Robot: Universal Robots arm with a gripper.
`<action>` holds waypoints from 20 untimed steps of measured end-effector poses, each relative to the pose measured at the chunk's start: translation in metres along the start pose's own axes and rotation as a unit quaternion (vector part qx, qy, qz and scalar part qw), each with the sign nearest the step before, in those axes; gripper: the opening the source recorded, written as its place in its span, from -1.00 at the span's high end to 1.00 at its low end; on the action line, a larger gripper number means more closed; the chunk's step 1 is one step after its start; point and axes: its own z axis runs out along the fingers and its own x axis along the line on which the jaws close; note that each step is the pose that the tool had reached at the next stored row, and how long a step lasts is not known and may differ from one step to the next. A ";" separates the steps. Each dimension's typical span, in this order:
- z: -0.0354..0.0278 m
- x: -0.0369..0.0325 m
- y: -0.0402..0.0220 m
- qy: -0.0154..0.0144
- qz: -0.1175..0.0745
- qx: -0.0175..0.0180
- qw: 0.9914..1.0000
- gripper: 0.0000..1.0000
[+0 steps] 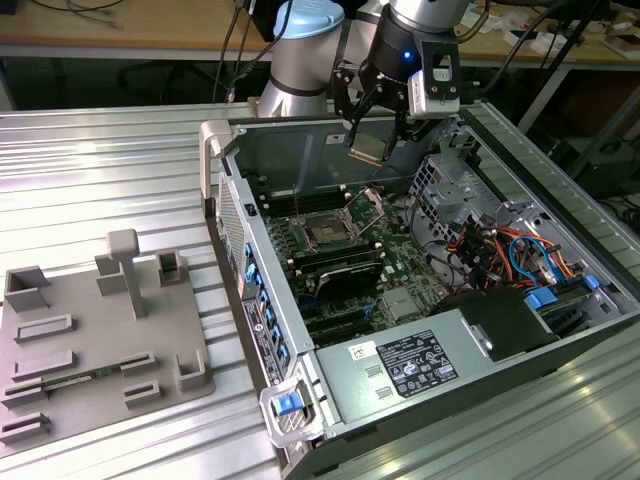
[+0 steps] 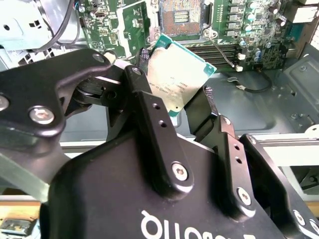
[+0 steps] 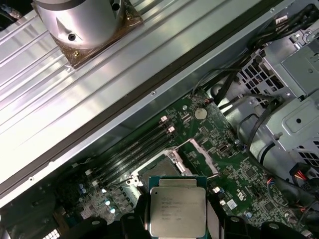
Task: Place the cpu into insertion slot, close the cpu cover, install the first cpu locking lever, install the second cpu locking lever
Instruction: 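Place the cpu into insertion slot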
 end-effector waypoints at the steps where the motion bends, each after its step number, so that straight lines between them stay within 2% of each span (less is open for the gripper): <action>1: 0.0000 0.0000 0.0000 0.000 0.002 0.000 1.000 -0.09; 20: 0.0000 0.0000 0.0000 -0.004 0.042 -0.001 0.999 -0.09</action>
